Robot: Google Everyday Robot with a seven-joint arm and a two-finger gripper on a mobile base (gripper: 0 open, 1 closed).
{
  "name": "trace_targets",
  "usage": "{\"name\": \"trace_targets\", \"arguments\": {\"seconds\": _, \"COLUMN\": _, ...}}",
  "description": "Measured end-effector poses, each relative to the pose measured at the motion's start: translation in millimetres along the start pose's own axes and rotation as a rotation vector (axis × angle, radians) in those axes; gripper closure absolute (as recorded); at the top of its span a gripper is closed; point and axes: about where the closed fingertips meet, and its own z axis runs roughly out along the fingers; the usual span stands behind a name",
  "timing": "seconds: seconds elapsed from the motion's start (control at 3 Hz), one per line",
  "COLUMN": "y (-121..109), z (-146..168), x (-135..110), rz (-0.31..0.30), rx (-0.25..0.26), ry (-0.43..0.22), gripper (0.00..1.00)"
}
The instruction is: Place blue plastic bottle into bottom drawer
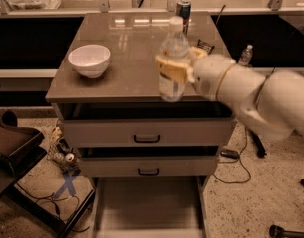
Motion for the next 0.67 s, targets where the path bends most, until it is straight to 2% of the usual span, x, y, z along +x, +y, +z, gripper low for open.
{"name": "trace_targets", "arguments": {"seconds": 0.33, "y": 45.6, "z": -47.8, "x": 85.8, "rz": 0.008, "rx": -0.012, "ry": 0.062, "gripper": 1.00}}
{"name": "trace_targets", "arguments": {"seconds": 0.67, "y": 46.3, "z": -44.4, "x": 88.4, "rz": 0.011, "rx": -0.016, "ry": 0.062, "gripper": 1.00}}
